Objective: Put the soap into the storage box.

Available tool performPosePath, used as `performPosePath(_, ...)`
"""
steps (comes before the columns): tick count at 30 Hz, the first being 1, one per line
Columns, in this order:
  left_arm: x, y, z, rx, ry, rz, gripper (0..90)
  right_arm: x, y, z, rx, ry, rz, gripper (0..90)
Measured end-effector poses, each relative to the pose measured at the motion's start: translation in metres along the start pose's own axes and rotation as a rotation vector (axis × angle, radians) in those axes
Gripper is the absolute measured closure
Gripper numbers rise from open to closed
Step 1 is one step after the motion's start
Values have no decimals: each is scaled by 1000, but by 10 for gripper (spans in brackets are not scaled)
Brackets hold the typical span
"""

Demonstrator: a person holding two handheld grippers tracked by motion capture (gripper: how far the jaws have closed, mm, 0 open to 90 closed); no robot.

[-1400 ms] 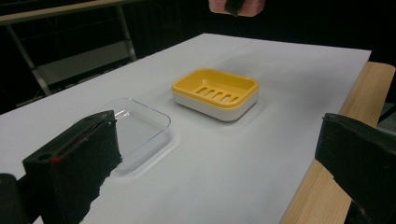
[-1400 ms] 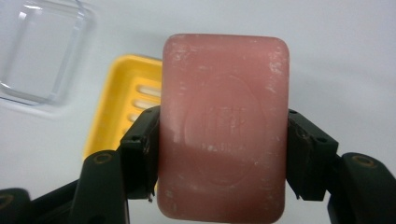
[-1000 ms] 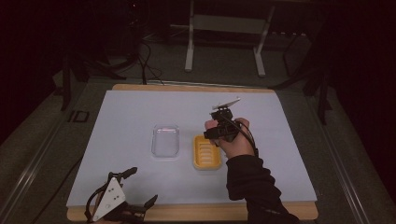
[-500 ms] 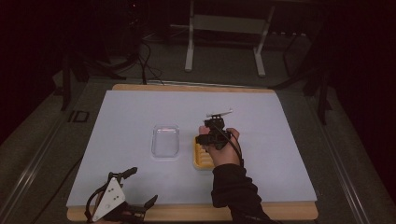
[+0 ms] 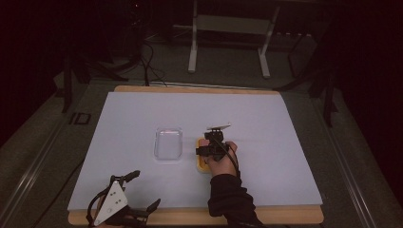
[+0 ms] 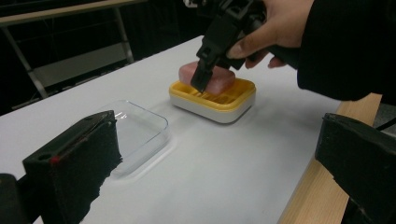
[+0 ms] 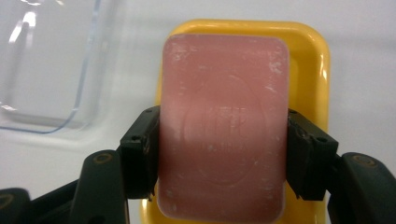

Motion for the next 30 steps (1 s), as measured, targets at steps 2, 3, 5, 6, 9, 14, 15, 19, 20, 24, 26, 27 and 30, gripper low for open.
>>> performPosePath(2, 0, 0, 0, 0, 1, 1, 3, -2, 1, 4, 0, -10, 2, 374)
performPosePath(3, 0, 0, 0, -1, 2, 0, 3, -3, 1, 6, -5, -9, 6, 374)
performPosePath(5, 0, 0, 0, 0, 0, 0, 3, -3, 3, 8, -14, -3, 5, 374)
performPosePath(6, 0, 0, 0, -1, 1, 0, 3, -4, 3, 10, -17, -8, 3, 374)
performPosePath(9, 0, 0, 0, -1, -1, 1, 3, -6, 5, 14, -21, -9, 3, 374)
performPosePath(14, 0, 0, 0, -2, -1, 1, 3, -7, 6, 18, -23, -8, 10, 373)
performPosePath(15, 0, 0, 0, -3, -1, 0, 3, -7, 6, 18, -24, -10, 9, 371)
performPosePath(19, 0, 0, 0, -5, -1, 0, 3, -5, 5, 16, -22, -16, 3, 343)
performPosePath(20, 0, 0, 0, -5, -1, 0, 3, -3, 4, 13, -19, -7, -5, 330)
performPosePath(24, 0, 0, 0, -6, -1, 2, 3, 6, -1, 1, 7, 3, -57, 292)
performPosePath(26, 0, 1, 0, -7, -1, 1, 3, 11, -1, -6, 26, 7, -80, 269)
performPosePath(27, 0, 1, 0, -7, 0, 1, 3, 14, -1, -9, 41, 8, -98, 224)
performPosePath(30, 0, 1, 1, -9, 0, 3, 3, 18, 0, -18, 115, -11, -159, 117)
Point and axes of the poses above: each handheld gripper's, and its own axes: z roughly forward along the jaws, x roughly out of its top, y roughly to its right, the point moved 8 cm from there along z, roughly forward along the jaws, and after that the axes turned 15 degrees about z, right-handed, at the moved point
